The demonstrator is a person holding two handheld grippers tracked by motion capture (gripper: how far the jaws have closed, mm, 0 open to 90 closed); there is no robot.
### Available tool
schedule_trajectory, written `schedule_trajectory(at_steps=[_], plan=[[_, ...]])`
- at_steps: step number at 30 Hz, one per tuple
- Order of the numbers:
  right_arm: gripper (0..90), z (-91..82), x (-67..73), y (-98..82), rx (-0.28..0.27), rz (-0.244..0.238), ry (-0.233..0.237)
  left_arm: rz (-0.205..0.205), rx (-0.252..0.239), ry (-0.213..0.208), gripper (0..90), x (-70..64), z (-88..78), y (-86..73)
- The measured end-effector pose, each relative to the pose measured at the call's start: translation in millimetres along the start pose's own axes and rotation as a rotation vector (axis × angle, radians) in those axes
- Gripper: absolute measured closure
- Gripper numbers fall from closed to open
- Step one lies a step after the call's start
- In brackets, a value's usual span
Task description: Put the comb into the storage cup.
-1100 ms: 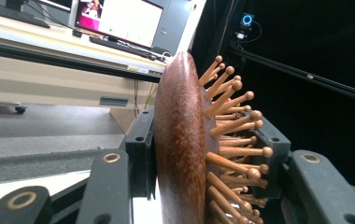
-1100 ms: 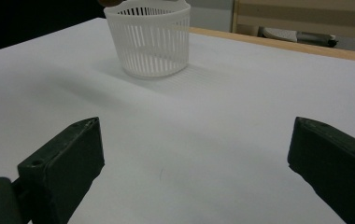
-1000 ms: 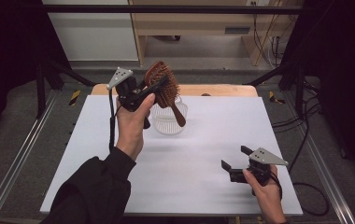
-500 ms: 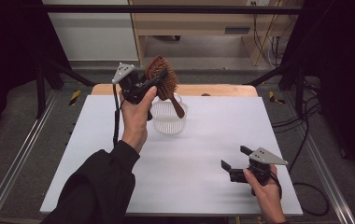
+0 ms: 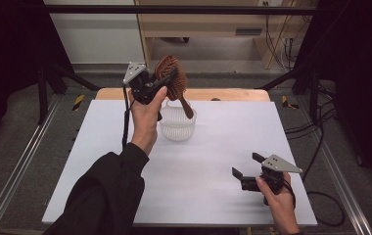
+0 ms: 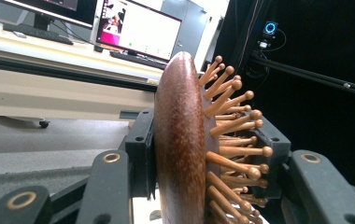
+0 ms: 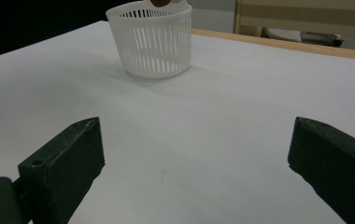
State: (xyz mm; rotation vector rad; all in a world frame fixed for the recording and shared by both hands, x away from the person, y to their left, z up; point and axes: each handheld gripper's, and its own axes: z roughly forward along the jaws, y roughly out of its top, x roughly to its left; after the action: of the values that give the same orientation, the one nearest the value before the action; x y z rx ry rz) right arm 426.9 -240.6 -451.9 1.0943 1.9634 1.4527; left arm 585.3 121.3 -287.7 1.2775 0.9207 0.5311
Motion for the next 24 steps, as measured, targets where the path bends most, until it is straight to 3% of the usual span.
schedule_trajectory(at_steps=[24], plan=[[4.0,0.2,-1.4,-0.3,-0.004,0.006,-0.003,0.033,0.019,0.021,51.8,10.3,9.2,-12.6]])
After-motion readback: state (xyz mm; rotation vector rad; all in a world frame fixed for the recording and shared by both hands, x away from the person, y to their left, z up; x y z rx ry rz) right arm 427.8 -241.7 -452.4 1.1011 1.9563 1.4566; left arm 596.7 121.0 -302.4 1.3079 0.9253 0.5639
